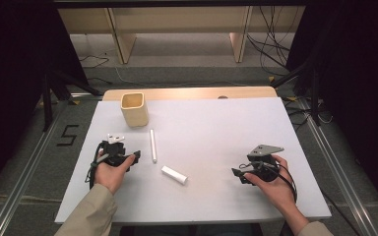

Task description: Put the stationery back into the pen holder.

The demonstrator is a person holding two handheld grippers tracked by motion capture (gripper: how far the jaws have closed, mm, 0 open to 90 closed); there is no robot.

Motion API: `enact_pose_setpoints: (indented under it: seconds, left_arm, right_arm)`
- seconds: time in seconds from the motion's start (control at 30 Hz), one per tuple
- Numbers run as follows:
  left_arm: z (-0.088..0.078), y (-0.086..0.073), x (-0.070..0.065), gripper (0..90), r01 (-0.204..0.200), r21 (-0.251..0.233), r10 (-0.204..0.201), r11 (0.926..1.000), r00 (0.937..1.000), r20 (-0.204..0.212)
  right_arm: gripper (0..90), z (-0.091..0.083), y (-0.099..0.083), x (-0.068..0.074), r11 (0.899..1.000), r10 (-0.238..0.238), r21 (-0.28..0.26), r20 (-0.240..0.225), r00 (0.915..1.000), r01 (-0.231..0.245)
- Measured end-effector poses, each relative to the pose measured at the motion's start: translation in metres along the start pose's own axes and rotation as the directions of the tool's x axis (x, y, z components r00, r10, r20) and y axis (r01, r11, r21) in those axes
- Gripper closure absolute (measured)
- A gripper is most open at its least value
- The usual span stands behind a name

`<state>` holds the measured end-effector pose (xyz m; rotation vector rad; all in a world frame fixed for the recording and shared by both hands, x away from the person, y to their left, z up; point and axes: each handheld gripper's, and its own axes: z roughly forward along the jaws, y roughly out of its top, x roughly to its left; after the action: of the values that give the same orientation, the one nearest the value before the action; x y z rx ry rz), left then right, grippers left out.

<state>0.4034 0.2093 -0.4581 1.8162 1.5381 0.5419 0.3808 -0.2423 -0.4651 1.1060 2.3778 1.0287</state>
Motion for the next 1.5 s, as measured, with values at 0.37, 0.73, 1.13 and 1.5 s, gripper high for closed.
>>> enact_pose_setpoints:
  seconds: [0.37,0.73,1.13,1.5]
  left_arm:
    - [-0.005,0.002,0.020,62.5,0.027,0.015,-0.026,0.9995,0.9989,-0.038]
    - [-0.001,-0.003,0.011,89.6,-0.059,0.094,0.058,0.9938,0.9983,0.006]
    - [0.004,-0.011,0.006,89.8,-0.103,0.176,0.097,0.9790,0.9943,0.045]
    - [0.004,-0.014,0.005,89.8,-0.132,0.200,0.122,0.9709,0.9908,0.057]
  right_arm:
    - [21.1,0.001,0.000,0.000,1.000,-0.002,0.002,0.001,1.0000,0.002]
    - [21.1,0.001,0.000,0.000,1.000,-0.001,0.003,-0.003,1.0000,0.001]
    - [21.1,0.001,0.000,0.000,1.000,0.002,0.001,-0.005,1.0000,-0.002]
    - [21.1,0.001,0.000,0.000,1.000,0.002,0.000,-0.006,1.0000,-0.002]
